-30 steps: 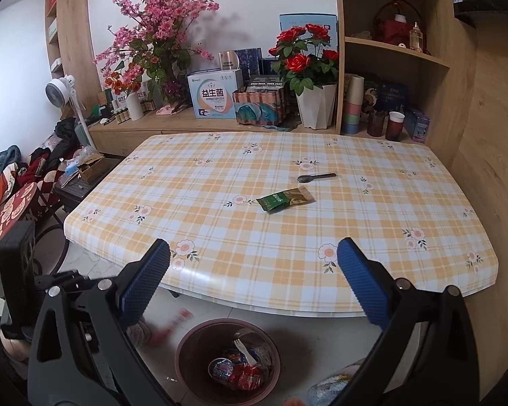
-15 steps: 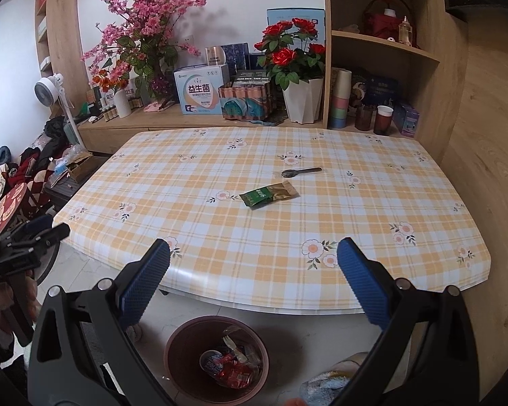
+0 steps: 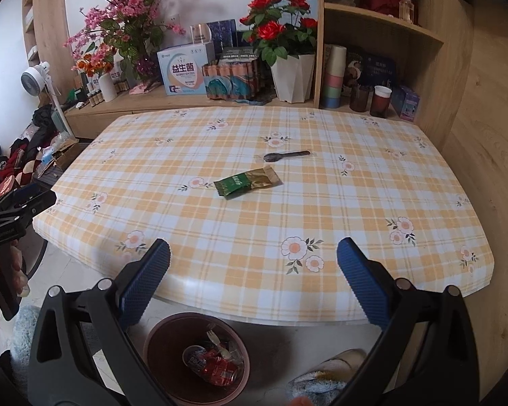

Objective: Collect trash
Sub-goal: 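Grasp the green tea packet with the left tool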

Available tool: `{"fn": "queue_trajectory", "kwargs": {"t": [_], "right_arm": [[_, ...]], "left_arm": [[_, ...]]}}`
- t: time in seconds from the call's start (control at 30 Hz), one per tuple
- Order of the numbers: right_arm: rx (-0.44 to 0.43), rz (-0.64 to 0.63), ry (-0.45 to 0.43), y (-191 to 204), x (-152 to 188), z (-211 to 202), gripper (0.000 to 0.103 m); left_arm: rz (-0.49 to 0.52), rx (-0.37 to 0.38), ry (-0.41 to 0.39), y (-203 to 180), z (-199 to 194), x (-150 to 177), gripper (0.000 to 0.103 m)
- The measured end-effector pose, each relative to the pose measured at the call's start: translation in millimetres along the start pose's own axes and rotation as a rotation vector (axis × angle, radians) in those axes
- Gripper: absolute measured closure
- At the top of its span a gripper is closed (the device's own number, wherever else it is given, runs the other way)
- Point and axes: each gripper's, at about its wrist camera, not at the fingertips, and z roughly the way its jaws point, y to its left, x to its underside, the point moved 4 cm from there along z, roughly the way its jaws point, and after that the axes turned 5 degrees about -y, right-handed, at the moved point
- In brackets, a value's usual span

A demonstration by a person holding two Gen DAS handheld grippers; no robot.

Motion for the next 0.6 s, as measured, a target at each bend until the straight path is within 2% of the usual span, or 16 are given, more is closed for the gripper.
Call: {"fn": "queue_trajectory", "kwargs": {"t": [0.27,0.43,0.53,0.6], "right_arm": [[0.031,0.005,0.069,-52.6,-5.6,78.1,0.006],[0.023,0.009,0.097,-83.4,-15.3,120.6,0.006],[0.051,0.025,0.128,-103.1,-19.8,148.3,0.006],[0.035,0.032,0.126,-111.5,-24.1,163.0,0.006]], "left_arm": [[0.123,0.090,0.068,-56.8,103.5,-16.4,0.006],[0.240,0.181,0.114,-109.1,175.8,-21.8,0.006],[0.314,0.228,0.168,-137.0,217.4,-18.8,0.006],[0.345,0.239,0.200,-148.5,240.0,-17.5,0.006]]}}
